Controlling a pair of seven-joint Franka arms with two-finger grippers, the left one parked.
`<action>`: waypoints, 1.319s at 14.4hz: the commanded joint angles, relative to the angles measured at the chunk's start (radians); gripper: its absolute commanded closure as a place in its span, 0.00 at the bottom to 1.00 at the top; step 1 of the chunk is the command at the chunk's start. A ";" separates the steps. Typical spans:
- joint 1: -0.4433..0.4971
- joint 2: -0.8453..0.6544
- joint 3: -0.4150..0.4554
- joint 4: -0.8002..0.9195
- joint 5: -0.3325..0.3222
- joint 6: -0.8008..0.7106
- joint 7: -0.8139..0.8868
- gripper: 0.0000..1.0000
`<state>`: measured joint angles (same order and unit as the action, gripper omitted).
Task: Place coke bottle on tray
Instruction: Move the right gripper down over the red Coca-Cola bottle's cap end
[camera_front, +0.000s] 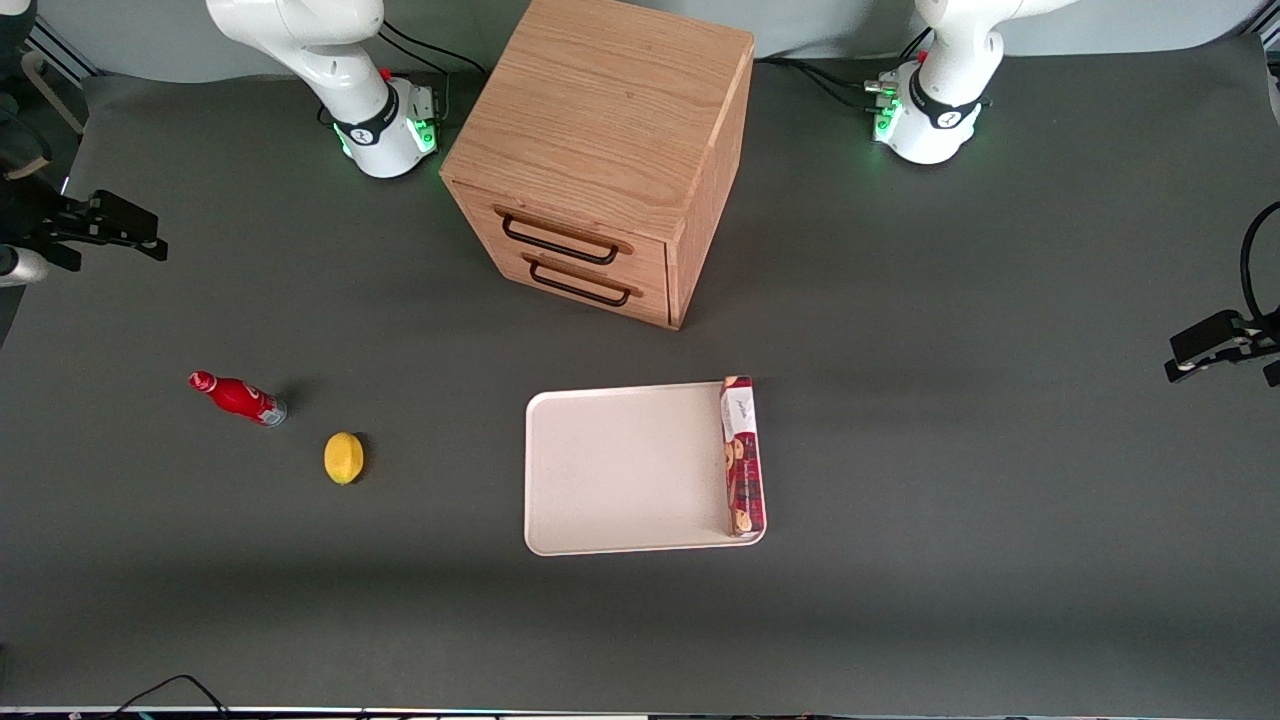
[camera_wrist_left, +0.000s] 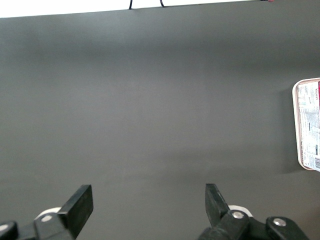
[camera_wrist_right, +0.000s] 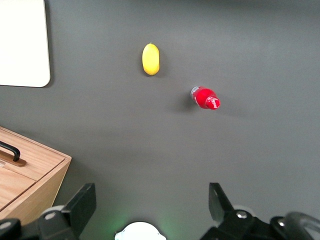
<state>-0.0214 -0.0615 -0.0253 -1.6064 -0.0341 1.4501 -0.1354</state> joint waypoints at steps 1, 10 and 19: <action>0.005 0.032 -0.001 0.060 -0.020 -0.043 0.020 0.00; -0.012 0.100 -0.174 -0.157 -0.050 0.213 -0.252 0.00; -0.015 0.207 -0.177 -0.532 -0.049 0.832 -0.254 0.00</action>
<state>-0.0392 0.1213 -0.2011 -2.1127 -0.0773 2.2093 -0.3804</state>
